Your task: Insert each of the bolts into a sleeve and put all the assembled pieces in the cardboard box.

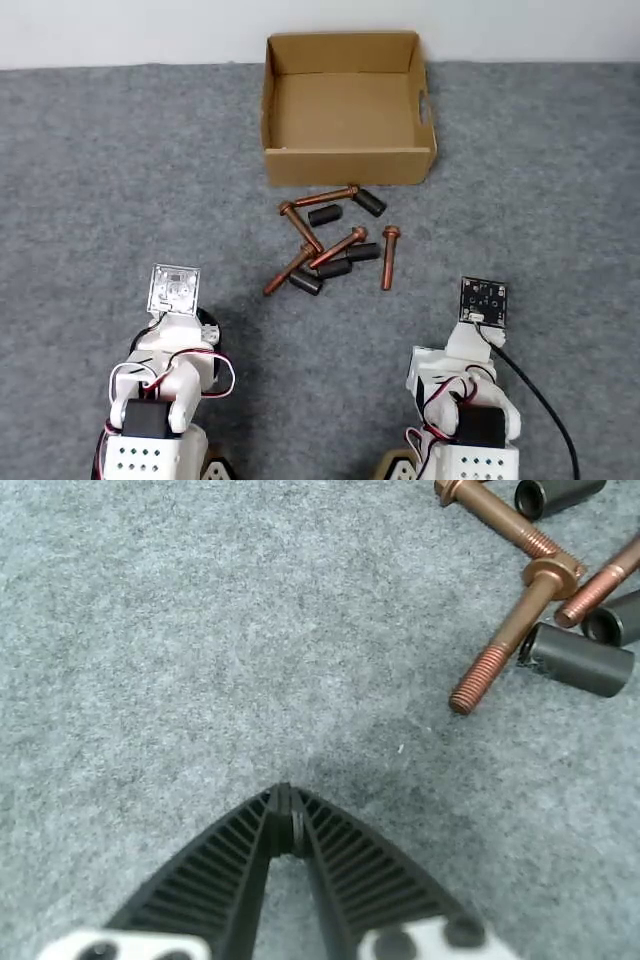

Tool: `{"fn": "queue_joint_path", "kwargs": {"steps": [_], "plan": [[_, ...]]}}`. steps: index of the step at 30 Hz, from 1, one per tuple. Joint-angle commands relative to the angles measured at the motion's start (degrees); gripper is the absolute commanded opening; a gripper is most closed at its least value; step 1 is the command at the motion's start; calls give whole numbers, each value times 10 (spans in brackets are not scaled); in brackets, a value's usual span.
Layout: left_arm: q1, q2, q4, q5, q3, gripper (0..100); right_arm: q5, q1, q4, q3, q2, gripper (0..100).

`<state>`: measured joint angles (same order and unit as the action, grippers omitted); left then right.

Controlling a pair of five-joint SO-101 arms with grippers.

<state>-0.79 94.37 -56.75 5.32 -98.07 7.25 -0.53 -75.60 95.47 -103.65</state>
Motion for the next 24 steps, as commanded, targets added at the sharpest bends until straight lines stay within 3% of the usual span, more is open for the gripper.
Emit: {"fn": "queue_joint_path", "kwargs": {"steps": [1, 24], "plan": [[2, 4, -2, 1, 12, 7, -4, -3, 7, 10, -3, 9], [2, 4, -2, 1, 12, 7, -7, -6, 34, -21, -3, 9]]}}
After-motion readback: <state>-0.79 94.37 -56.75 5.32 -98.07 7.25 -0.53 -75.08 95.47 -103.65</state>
